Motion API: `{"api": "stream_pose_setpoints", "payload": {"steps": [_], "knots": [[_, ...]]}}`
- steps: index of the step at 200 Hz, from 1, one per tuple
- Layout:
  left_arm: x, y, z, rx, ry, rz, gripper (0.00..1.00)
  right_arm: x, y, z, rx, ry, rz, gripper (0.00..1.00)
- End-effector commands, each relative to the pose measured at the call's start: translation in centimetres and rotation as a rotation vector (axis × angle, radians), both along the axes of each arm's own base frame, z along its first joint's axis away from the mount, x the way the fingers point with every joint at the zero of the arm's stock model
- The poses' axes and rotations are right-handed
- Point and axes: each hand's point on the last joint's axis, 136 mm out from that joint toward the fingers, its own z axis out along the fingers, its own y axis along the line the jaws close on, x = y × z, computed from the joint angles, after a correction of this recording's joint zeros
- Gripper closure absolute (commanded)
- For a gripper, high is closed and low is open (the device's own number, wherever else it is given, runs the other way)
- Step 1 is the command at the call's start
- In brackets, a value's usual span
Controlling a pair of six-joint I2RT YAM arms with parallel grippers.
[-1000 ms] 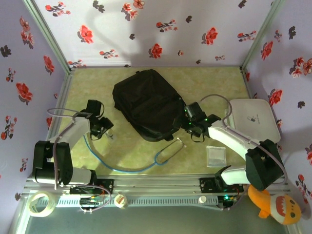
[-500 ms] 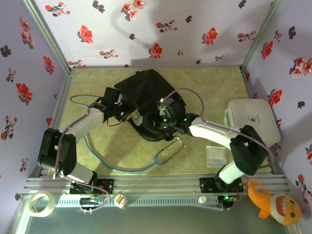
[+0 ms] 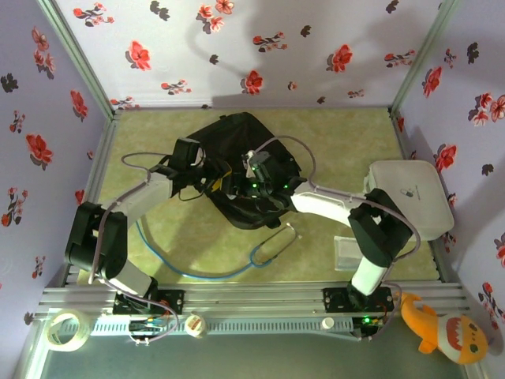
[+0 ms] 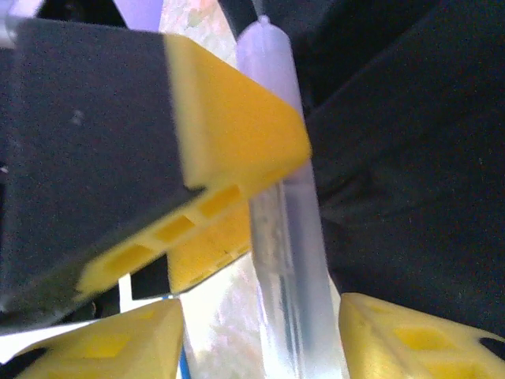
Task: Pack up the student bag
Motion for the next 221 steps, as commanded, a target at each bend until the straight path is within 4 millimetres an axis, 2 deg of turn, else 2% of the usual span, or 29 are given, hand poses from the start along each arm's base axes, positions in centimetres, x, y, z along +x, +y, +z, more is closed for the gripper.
{"api": "stream_pose_setpoints", "payload": {"steps": [1, 21, 45, 63, 90, 116, 139, 156, 176, 186, 200, 221], "knots": [[0.8, -1.0, 1.3, -0.042, -0.025, -0.009, 0.48, 1.6, 0.8, 0.8, 0.014, -0.060, -0.016, 0.53], [0.8, -1.0, 1.5, -0.046, -0.026, -0.007, 0.48, 2.0, 0.9, 0.7, 0.020, -0.068, -0.021, 0.63], [1.0, -1.1, 2.2, -0.052, -0.042, -0.012, 0.47, 2.5, 1.0, 1.8, 0.056, -0.094, -0.019, 0.81], [1.3, -1.0, 3.2, -0.054, -0.069, -0.015, 0.41, 2.6, 0.5, 2.1, 0.052, -0.102, -0.030, 0.88], [2.4, 0.8, 4.7, -0.051, -0.118, 0.014, 0.27, 2.6, -1.0, 2.4, 0.040, -0.123, -0.050, 0.91], [3.6, 4.0, 5.3, -0.011, -0.166, 0.065, 0.11, 2.6, -3.6, 2.3, 0.015, -0.132, -0.088, 0.92], [3.9, 7.2, 3.4, 0.087, -0.147, 0.108, 0.14, 2.8, -6.1, 1.5, -0.027, -0.111, -0.127, 0.92], [3.9, 8.3, 1.5, 0.130, -0.121, 0.104, 0.20, 2.8, -7.5, 0.7, -0.050, -0.074, -0.152, 0.92], [4.2, 7.8, 0.1, 0.136, -0.112, 0.066, 0.25, 2.8, -8.8, -0.2, -0.066, -0.041, -0.177, 0.92], [4.5, 7.2, 0.1, 0.130, -0.127, 0.037, 0.27, 2.8, -9.1, -0.3, -0.063, -0.031, -0.181, 0.92], [4.9, 6.3, 0.7, 0.141, -0.160, -0.014, 0.32, 2.6, -9.2, -0.3, -0.058, -0.019, -0.178, 0.92], [5.5, 4.7, 2.5, 0.211, -0.247, -0.124, 0.34, 2.5, -9.1, -0.3, -0.048, -0.004, -0.176, 0.92]]}}
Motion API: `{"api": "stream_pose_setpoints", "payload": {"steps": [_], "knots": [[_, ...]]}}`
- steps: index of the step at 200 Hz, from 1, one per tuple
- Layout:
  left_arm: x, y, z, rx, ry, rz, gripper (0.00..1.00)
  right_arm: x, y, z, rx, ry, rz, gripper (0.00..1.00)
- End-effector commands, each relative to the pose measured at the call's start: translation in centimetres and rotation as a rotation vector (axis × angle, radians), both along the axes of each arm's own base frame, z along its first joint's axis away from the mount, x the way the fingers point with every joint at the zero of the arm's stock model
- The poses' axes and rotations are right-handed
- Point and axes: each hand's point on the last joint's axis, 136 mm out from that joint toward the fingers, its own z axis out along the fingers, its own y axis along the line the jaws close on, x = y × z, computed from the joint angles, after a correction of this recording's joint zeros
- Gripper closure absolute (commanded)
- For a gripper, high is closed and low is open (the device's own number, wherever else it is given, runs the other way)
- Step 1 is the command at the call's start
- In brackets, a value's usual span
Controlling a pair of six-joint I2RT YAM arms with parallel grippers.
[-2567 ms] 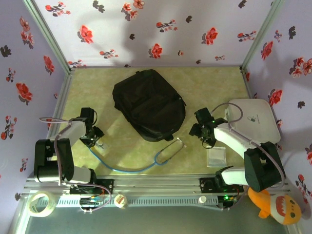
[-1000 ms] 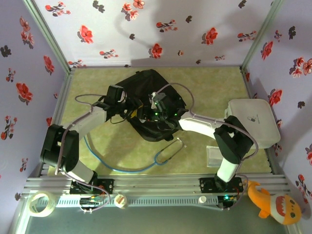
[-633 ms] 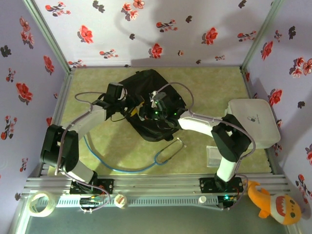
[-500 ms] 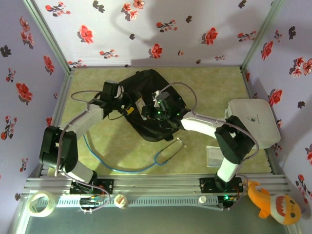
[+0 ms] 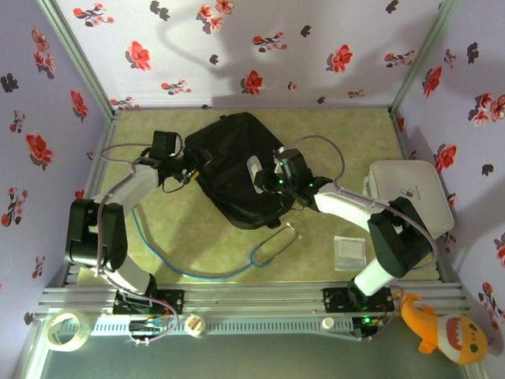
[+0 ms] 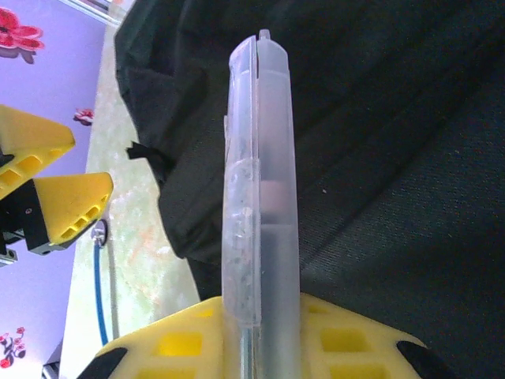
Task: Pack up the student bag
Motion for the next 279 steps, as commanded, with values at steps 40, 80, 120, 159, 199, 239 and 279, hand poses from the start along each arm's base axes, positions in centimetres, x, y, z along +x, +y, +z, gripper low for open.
{"api": "stream_pose_setpoints", "payload": {"steps": [40, 80, 120, 159, 199, 239, 279], "knots": [[1.8, -3.8, 1.6, 0.480, -0.167, -0.503, 0.41, -0.2, -0.2, 0.9, 0.051, 0.024, -0.013, 0.92], [3.7, -4.8, -0.5, 0.664, -0.149, -0.650, 0.51, -0.4, -0.3, 1.0, 0.058, 0.033, -0.019, 0.91], [5.5, -5.7, -3.3, 0.826, -0.128, -0.655, 0.67, -0.5, 0.1, 1.2, 0.102, 0.035, -0.025, 0.91], [6.0, -6.0, -2.8, 0.843, -0.131, -0.608, 0.93, -0.8, 1.2, 1.9, 0.163, 0.015, 0.016, 0.91], [4.4, -7.5, 1.3, 0.694, -0.187, -0.606, 1.00, -1.1, 2.8, 2.6, 0.205, 0.000, 0.111, 0.91], [2.6, -8.0, 4.1, 0.579, -0.225, -0.573, 1.00, 0.7, 3.9, 1.8, 0.218, 0.029, 0.101, 0.91], [1.6, -7.8, 6.1, 0.505, -0.269, -0.536, 1.00, 0.3, 4.0, 0.1, 0.239, 0.107, 0.092, 0.91]]}}
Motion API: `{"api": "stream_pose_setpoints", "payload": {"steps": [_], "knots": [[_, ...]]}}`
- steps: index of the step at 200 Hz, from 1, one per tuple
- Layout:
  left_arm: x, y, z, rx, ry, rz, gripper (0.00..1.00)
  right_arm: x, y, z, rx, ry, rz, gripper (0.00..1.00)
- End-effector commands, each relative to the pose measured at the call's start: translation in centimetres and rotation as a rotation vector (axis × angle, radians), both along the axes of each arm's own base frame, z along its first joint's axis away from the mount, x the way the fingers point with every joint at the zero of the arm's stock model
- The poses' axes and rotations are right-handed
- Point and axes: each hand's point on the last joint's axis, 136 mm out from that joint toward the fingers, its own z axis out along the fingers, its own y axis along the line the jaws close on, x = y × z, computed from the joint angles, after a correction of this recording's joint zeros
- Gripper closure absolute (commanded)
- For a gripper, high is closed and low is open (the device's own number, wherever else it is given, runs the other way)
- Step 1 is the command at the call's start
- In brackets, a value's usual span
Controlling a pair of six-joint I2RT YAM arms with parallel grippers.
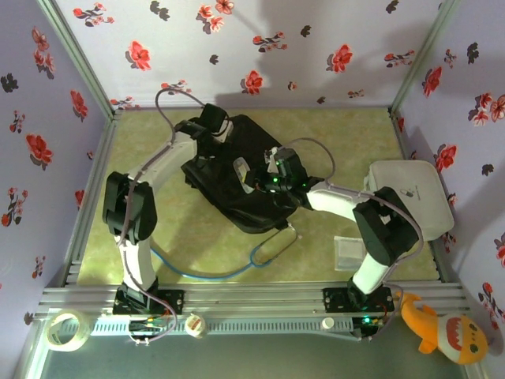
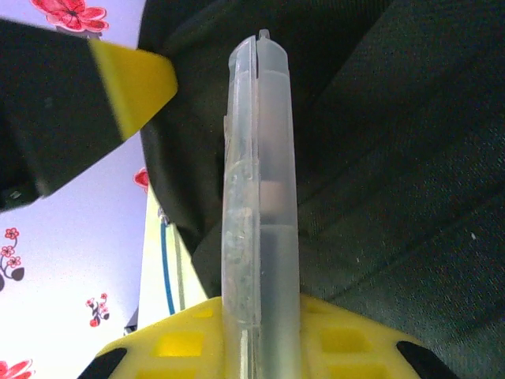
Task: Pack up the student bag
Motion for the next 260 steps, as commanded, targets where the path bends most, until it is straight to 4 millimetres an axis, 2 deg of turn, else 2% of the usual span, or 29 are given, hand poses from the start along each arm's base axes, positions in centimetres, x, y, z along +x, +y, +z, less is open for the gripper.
{"api": "stream_pose_setpoints", "payload": {"steps": [1, 21, 47, 74, 91, 123, 153, 174, 199, 219, 237, 245, 260], "knots": [[-0.4, -0.9, 4.2, -0.140, -0.065, 0.006, 1.00, 0.0, 0.3, 0.2, 0.044, 0.035, 0.005, 0.91], [-0.5, -1.0, 5.0, -0.180, -0.085, 0.013, 1.00, -1.1, -0.7, -1.5, 0.026, 0.108, -0.020, 0.90], [-0.4, -1.0, 5.1, -0.198, -0.090, 0.021, 1.00, -2.7, -2.0, -3.0, 0.002, 0.198, -0.059, 0.90], [-0.5, -1.2, 4.6, -0.205, -0.079, 0.019, 1.00, -2.9, -3.0, -4.1, -0.018, 0.243, -0.102, 0.90], [-0.7, -1.4, 4.4, -0.220, -0.068, 0.010, 1.00, -2.1, -3.3, -4.5, -0.017, 0.259, -0.126, 0.89], [-1.5, -2.1, 4.5, -0.259, -0.038, -0.029, 1.00, 0.4, -1.4, -2.6, 0.081, 0.210, -0.091, 0.89], [-2.0, -2.5, 4.7, -0.287, -0.022, -0.051, 1.00, 2.3, 0.3, -1.7, 0.148, 0.220, -0.077, 0.87], [-2.2, -2.6, 5.1, -0.313, -0.020, -0.062, 1.00, 3.5, 0.8, -1.5, 0.209, 0.221, -0.091, 0.87], [-2.2, -2.3, 5.0, -0.327, -0.014, -0.051, 1.00, 5.2, 1.3, -0.4, 0.289, 0.129, -0.082, 0.87], [-2.0, -1.8, 4.3, -0.325, 0.003, -0.028, 1.00, 6.5, 1.9, 1.1, 0.363, 0.036, -0.055, 0.85], [-1.8, -1.2, 3.4, -0.323, 0.024, 0.000, 1.00, 7.2, 2.4, 2.2, 0.416, -0.013, -0.038, 0.80], [-1.6, -0.8, 2.9, -0.319, 0.036, 0.016, 1.00, 7.4, 2.5, 2.1, 0.414, -0.009, -0.036, 0.77], [-1.2, 0.0, 1.7, -0.306, 0.062, 0.055, 1.00, 7.6, 2.4, 0.7, 0.363, 0.034, -0.049, 0.72]]}}
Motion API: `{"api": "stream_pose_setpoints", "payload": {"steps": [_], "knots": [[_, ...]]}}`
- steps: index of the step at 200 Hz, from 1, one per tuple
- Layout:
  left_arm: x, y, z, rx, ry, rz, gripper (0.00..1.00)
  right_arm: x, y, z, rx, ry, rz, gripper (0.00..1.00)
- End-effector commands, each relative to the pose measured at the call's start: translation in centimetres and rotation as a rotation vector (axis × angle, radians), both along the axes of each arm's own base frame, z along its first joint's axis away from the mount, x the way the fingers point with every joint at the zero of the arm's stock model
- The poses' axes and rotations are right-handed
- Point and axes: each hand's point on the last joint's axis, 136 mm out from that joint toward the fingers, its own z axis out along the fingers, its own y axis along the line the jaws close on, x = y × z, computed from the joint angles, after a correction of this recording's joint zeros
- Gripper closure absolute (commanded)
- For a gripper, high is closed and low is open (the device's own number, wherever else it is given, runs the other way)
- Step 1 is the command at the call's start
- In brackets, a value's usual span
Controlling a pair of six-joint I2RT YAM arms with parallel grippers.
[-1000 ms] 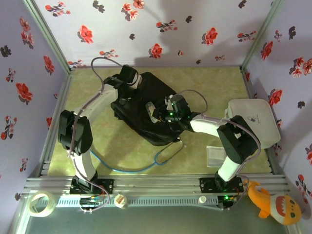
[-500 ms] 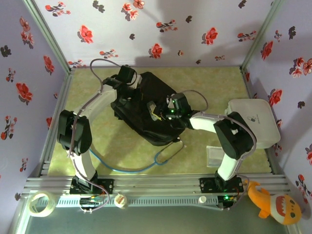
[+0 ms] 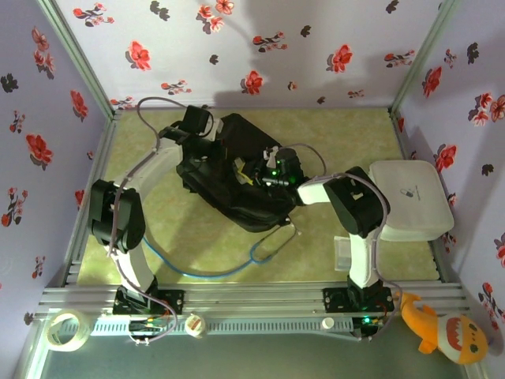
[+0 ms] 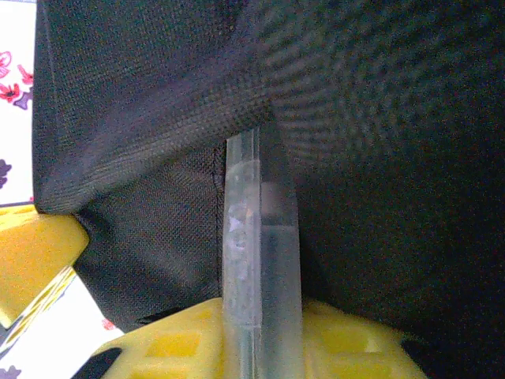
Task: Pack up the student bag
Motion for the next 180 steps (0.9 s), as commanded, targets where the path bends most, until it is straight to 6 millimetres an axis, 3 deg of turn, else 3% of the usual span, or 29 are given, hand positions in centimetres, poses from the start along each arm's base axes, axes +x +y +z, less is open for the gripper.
{"api": "stream_pose_setpoints", "payload": {"steps": [1, 37, 78, 95, 136, 161, 180], "knots": [[-1.1, -0.5, 0.1, -0.066, 0.050, -0.009, 1.00, 2.2, 0.5, 3.4, 0.060, -0.113, -0.020, 0.71], [-0.3, 1.4, -2.6, 0.001, 0.107, 0.059, 1.00, 0.5, -2.0, 1.8, -0.074, -0.068, -0.031, 0.47], [0.0, 2.0, -4.1, 0.023, 0.152, 0.077, 0.99, -3.1, -5.1, -0.6, -0.345, -0.034, 0.045, 0.42], [0.1, 2.0, -4.3, 0.026, 0.156, 0.079, 0.98, -4.3, -5.2, -0.7, -0.370, -0.035, 0.103, 0.46], [0.1, 1.9, -4.7, 0.031, 0.169, 0.078, 0.97, -4.8, -3.6, -0.8, -0.415, -0.059, 0.175, 0.70], [0.0, 1.9, -4.9, 0.031, 0.178, 0.077, 0.97, -3.4, -1.9, -0.2, -0.411, -0.101, 0.187, 0.79], [-0.1, 1.8, -4.9, 0.025, 0.184, 0.074, 0.98, -1.3, -0.7, 0.0, -0.412, -0.133, 0.173, 0.81]]}}
